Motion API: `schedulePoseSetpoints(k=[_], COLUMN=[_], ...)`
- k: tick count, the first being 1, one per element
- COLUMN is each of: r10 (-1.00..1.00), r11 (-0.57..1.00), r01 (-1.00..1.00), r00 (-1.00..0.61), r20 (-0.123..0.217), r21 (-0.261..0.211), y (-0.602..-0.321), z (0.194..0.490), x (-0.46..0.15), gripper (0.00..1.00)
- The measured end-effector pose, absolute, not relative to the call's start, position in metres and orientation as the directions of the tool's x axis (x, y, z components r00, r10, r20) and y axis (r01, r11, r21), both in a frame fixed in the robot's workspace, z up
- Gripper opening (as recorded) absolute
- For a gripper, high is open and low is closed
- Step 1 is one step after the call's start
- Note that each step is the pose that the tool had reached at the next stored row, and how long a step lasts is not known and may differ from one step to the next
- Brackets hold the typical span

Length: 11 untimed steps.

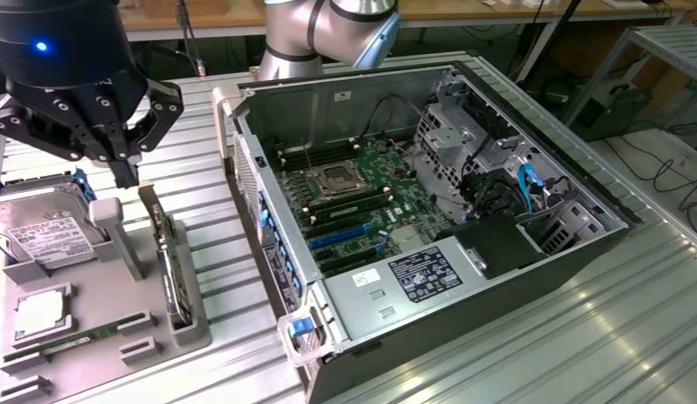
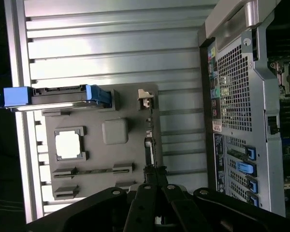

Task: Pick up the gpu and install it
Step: 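Reach for the gpu, then pick up the gpu and move the gpu toward the slot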

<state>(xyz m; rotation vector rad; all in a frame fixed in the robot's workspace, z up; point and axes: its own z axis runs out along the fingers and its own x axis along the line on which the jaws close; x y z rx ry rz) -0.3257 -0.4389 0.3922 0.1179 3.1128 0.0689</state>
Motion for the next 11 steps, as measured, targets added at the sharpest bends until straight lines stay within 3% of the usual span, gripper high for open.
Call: schedulePoseSetpoints(k=[11], r10=[0.076], r11=[0.996], r01=[0.075], r00=[-0.997], r20=[-0.024], r21=[0.045], y=[-0.4390], z=[0.3922], x=[-0.3263], gripper=[0.11])
